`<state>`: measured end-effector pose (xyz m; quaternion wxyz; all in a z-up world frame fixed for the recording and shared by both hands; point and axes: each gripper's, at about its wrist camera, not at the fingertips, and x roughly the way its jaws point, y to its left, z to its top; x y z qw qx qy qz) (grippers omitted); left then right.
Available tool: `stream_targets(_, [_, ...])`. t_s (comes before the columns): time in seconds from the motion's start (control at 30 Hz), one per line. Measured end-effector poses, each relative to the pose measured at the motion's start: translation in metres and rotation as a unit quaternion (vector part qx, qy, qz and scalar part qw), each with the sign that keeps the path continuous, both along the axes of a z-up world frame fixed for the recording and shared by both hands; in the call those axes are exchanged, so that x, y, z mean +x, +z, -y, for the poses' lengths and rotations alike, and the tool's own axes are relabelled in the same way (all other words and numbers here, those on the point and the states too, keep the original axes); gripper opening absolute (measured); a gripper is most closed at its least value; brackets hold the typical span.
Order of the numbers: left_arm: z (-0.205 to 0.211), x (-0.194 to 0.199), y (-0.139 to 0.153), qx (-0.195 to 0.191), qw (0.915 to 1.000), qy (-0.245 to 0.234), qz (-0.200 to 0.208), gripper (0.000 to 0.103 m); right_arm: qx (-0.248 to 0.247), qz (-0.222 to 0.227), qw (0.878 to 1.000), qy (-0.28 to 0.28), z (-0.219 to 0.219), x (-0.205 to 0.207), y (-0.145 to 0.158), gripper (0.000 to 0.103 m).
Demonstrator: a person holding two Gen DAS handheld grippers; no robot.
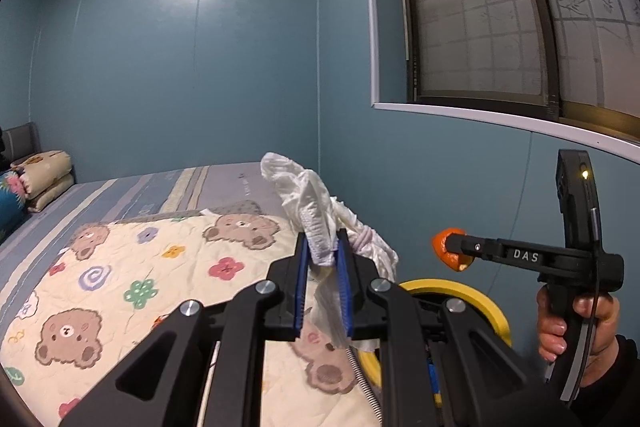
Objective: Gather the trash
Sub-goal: 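Carry the white tissue and orange peel to the yellow bin and release both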
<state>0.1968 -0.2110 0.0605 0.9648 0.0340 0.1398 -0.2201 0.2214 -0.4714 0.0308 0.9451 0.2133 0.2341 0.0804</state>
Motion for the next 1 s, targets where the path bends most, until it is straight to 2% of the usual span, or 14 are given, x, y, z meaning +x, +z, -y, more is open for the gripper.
stream_targets(0.17, [0.027,0.006,-0.003,0.003,0.9998,-0.021,-0.005,0.013,-0.023,0.001,0.999,-0.030,0.014,-0.004,0.001,0.019])
stream_targets(0.3, [0.046,0.012,-0.013,0.001,0.9991,-0.037,-0.018,0.013,-0.026,-0.021,0.998,-0.048,0.026,0.000,-0.015,0.020])
stream_targets(0.4, [0.060,0.020,-0.028,0.001,0.9981,-0.047,-0.039,0.013,-0.009,-0.044,0.998,-0.053,0.037,0.005,-0.032,0.020])
stream_targets(0.63, [0.088,0.047,-0.071,0.013,0.9944,-0.057,-0.089,0.013,-0.007,-0.081,0.994,-0.077,0.054,0.016,-0.068,0.020])
stream_targets(1.0, [0.113,0.084,-0.142,0.049,0.9800,-0.065,-0.182,0.014,0.024,-0.149,0.985,-0.089,0.072,0.025,-0.122,0.024])
